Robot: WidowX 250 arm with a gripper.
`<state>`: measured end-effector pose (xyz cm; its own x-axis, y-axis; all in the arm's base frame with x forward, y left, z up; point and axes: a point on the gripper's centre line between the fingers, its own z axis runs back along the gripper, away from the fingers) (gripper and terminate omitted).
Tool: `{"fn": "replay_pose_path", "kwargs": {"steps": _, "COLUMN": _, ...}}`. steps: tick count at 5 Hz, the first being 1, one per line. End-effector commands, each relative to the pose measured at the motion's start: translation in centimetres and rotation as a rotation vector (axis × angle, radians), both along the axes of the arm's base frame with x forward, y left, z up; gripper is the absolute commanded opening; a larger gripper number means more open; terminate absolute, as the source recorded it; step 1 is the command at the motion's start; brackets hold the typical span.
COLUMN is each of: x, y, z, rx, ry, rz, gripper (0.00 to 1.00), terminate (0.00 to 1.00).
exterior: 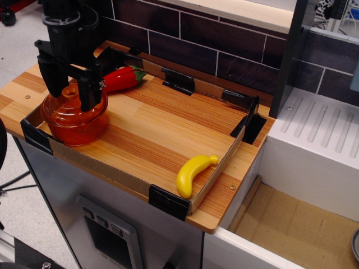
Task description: Take lid off pot
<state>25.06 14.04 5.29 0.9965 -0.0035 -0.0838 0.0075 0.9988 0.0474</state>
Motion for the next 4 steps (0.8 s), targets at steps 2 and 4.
{"fn": "replay_pose_path", "kwargs": {"steps": 2, "x": 0.5, "y": 0.9, "z": 0.3, "rx": 0.034, "ry": 0.023, "rz": 0.037, "gripper": 0.00, "terminate": 0.00}}
{"fn": "replay_pose_path", "kwargs": {"steps": 4, "x": 0.0, "y": 2.3, "z": 4.5, "rx": 0.101, "ry": -0.002, "rz": 0.047, "gripper": 0.00, "terminate": 0.00}}
